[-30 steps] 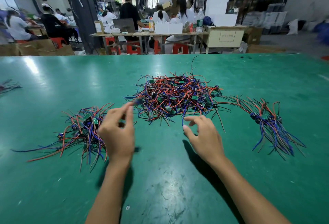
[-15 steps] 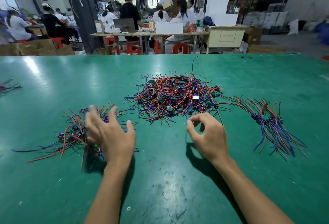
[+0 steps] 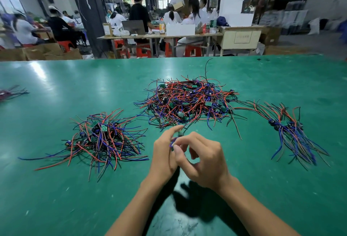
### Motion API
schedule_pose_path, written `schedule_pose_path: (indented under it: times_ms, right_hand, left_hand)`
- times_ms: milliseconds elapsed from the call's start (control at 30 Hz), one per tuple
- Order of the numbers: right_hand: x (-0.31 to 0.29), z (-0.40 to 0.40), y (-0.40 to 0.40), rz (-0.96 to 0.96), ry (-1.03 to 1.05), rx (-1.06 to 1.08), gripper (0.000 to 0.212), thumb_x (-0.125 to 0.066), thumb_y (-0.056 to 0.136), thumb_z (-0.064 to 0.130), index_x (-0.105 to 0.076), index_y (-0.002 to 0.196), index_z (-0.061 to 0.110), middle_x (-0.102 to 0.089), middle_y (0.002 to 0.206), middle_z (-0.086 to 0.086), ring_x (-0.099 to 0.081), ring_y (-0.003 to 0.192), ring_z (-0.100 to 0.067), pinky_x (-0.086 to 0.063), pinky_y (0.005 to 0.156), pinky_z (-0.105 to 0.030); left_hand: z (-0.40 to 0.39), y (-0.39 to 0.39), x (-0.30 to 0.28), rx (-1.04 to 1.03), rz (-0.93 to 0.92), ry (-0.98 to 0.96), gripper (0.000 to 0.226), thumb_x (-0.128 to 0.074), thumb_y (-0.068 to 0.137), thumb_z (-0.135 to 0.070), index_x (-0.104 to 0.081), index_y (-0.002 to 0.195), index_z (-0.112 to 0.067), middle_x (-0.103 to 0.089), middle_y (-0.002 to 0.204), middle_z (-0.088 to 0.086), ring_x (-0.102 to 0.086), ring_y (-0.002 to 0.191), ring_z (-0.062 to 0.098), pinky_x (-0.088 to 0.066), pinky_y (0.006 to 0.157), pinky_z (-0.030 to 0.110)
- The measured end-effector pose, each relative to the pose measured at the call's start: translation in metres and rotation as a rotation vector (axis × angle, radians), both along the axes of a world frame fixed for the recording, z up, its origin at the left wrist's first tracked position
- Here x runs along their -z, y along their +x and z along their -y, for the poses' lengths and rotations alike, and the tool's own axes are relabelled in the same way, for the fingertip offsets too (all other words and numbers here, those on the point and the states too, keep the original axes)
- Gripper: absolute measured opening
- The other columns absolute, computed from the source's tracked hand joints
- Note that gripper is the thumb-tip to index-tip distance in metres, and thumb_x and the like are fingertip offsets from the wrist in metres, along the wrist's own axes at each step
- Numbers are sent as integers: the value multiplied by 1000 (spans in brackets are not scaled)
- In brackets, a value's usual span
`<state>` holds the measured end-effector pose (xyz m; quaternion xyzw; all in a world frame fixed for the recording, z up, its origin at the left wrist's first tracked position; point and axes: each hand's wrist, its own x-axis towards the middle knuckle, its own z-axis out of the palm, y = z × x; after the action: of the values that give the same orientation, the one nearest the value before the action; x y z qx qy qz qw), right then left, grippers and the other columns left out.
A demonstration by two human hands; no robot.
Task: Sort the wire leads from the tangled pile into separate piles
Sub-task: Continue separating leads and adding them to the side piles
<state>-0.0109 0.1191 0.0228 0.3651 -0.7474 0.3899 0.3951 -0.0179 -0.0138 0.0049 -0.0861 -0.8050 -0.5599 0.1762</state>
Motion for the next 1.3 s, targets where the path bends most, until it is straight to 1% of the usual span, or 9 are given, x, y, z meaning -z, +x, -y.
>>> schedule_pose_path:
  times_ms: [100, 200, 267, 333, 433, 600, 800, 967, 1300]
  right_hand:
    - [-1, 3, 3, -59, 50, -16, 9, -67, 90, 15, -71, 85, 11, -60, 70, 4, -44, 58, -6, -35, 64, -9]
    - [4, 6, 5, -22, 53, -100, 18, -61, 95, 24, -70, 85, 13, -62, 71, 5, -47, 60, -5, -40, 63, -13]
    - [8, 7, 5, 167, -44, -118, 38, -48, 101, 38, -67, 77, 16, -59, 63, 4, -51, 56, -10, -49, 56, -29]
    - [10, 7, 1, 371, -133, 27, 55, -39, 102, 49, -66, 66, 19, -57, 53, 3, -56, 50, -14, -48, 54, -38]
    - [11, 0, -16, 685, -112, 242, 45, -43, 97, 56, -72, 78, 29, -66, 57, 8, -62, 54, -8, -52, 62, -35]
    - [5, -14, -35, 1108, -499, -76, 32, -58, 98, 48, -76, 97, 22, -77, 83, 1, -57, 58, -7, -42, 47, -18]
    - [0, -16, -36, 1096, -769, -110, 22, -68, 94, 33, -72, 87, 13, -78, 82, -3, -60, 56, -7, -44, 47, -16]
    - [0, -15, -34, 1099, -754, -94, 27, -68, 94, 36, -71, 92, 10, -78, 81, -3, -60, 56, -6, -44, 47, -15]
    - [3, -15, -36, 1080, -751, -84, 32, -69, 91, 42, -71, 93, 11, -78, 83, -4, -62, 57, -6, -45, 49, -16]
  left_hand:
    - [4, -7, 2, -153, 42, -4, 30, -66, 91, -20, -65, 120, -14, -66, 87, -5, -61, 71, -2, -49, 69, 17]
    - [6, -13, 0, -122, 226, 394, 26, -64, 97, -9, -63, 122, -7, -73, 89, 10, -73, 85, 20, -55, 72, 31]
    - [8, -14, -3, -60, 260, 568, 28, -64, 97, -7, -62, 124, -10, -76, 96, 13, -74, 95, 25, -58, 78, 36]
    - [11, -14, -6, -2, 250, 642, 34, -66, 94, -5, -61, 126, -13, -77, 103, 12, -73, 103, 25, -56, 90, 39]
    - [14, -10, -14, 133, 235, 763, 48, -73, 86, -6, -57, 131, -12, -74, 112, 16, -71, 108, 27, -57, 91, 29]
    - [14, -4, -19, 193, 264, 659, 60, -85, 71, -10, -63, 127, -16, -74, 112, 12, -70, 109, 23, -53, 100, 37]
    - [10, -2, -25, 248, 303, 769, 45, -73, 83, -11, -61, 126, -9, -74, 108, 20, -73, 100, 32, -60, 81, 30]
    - [12, -3, -24, 224, 312, 767, 32, -68, 91, -13, -65, 123, -9, -74, 110, 17, -73, 102, 32, -60, 83, 30]
    - [10, -3, -23, 131, 269, 766, 32, -76, 83, -12, -69, 114, -8, -77, 103, 13, -75, 95, 28, -59, 78, 26]
